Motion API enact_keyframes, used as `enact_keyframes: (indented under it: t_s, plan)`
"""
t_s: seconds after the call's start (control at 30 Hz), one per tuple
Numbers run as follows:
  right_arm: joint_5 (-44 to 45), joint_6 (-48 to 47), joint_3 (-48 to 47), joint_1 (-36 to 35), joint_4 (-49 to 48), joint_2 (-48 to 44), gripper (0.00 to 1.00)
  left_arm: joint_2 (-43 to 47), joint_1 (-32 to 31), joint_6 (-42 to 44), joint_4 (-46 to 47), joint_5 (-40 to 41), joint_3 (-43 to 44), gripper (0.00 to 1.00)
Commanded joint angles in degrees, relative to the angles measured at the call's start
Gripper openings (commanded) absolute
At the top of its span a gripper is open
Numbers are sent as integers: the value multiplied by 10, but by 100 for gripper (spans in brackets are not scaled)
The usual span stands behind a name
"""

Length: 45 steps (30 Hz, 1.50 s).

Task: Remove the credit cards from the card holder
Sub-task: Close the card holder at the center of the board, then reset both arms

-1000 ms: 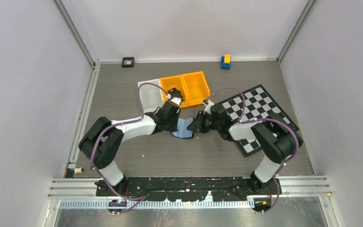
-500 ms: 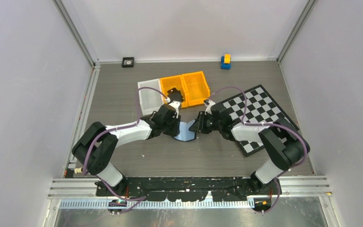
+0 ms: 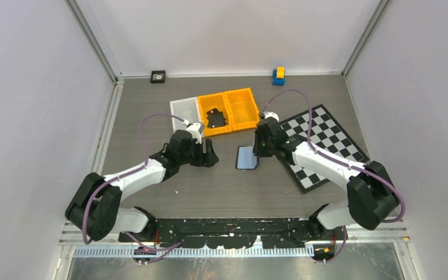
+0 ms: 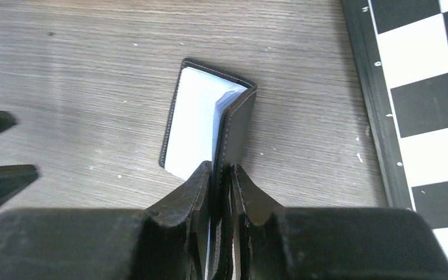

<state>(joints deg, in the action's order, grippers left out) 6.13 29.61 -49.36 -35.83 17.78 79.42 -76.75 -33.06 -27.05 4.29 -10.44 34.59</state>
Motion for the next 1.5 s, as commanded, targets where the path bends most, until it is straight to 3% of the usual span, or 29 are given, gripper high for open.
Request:
enact_keyframes:
  t_s: [0.0, 0.07, 0.13, 0.2, 0.37, 0.53, 0.87, 1.0, 1.07, 1.1, 1.3, 1.47]
  plan:
    - [111, -16, -72, -36, 100, 49, 25, 43, 23, -18, 58, -23, -19, 70]
    - [132, -15, -104, -54, 124, 82, 35, 50, 34, -25, 71, -33, -29, 70]
    - [146, -16, -135, -71, 139, 116, 55, 53, 43, -31, 82, -44, -37, 70]
    - [144, -18, -153, -88, 135, 133, 62, 55, 49, -34, 88, -53, -40, 70]
    - [91, -24, -147, -97, 85, 139, 65, 57, 61, -39, 98, -66, -48, 70]
    - [37, -27, -122, -96, 25, 140, 77, 66, 66, -47, 100, -78, -56, 70]
    - [0, -21, -97, -85, -22, 158, 88, 117, 75, -48, 68, -68, -70, 70]
    - [-13, -20, -87, -80, -28, 95, 88, 142, 78, -49, 41, -39, -65, 77]
    - [-8, -18, -83, -76, -27, 54, 88, 151, 78, -51, 19, -19, -55, 96]
    - [0, -15, -80, -73, -27, 30, 88, 155, 78, -51, 10, -11, -49, 99]
    - [124, -15, -28, -55, -41, -129, 88, 187, 78, -64, -10, 42, -31, 100]
    - [261, -56, 49, -55, -77, -272, 93, 201, 78, -10, 27, 75, -51, 100]
